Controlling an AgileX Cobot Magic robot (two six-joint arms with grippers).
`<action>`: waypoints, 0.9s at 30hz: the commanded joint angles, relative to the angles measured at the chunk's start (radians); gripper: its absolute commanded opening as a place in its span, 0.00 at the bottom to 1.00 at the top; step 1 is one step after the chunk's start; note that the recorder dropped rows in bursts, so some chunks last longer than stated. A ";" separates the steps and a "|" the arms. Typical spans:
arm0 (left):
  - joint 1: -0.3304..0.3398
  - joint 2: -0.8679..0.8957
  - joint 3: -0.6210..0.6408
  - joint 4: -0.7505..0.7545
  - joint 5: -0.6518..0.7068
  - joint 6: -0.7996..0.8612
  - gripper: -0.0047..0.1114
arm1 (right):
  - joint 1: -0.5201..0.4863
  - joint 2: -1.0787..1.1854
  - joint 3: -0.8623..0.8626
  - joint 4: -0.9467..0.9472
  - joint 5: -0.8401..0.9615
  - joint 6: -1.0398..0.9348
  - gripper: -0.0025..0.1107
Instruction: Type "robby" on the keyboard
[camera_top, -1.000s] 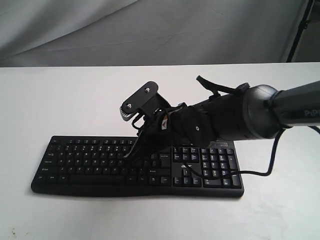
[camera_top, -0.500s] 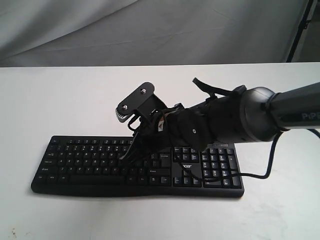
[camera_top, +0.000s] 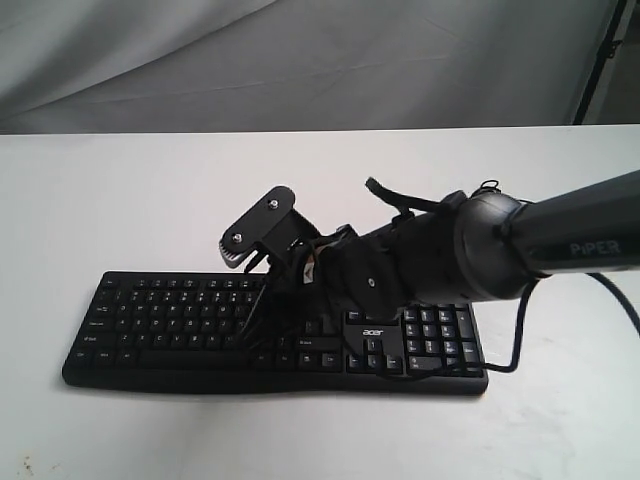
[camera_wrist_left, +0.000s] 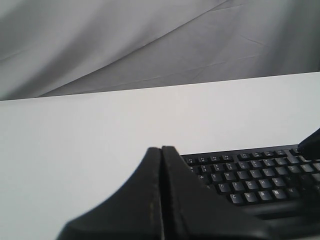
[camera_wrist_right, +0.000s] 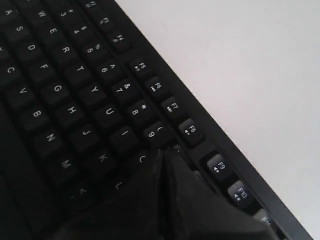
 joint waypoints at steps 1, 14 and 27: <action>-0.006 -0.003 0.004 0.005 -0.005 -0.003 0.04 | 0.001 0.045 -0.086 0.015 0.066 0.000 0.02; -0.006 -0.003 0.004 0.005 -0.005 -0.003 0.04 | 0.018 0.070 -0.138 0.015 0.123 0.000 0.02; -0.006 -0.003 0.004 0.005 -0.005 -0.003 0.04 | 0.009 0.070 -0.138 0.006 0.127 0.000 0.02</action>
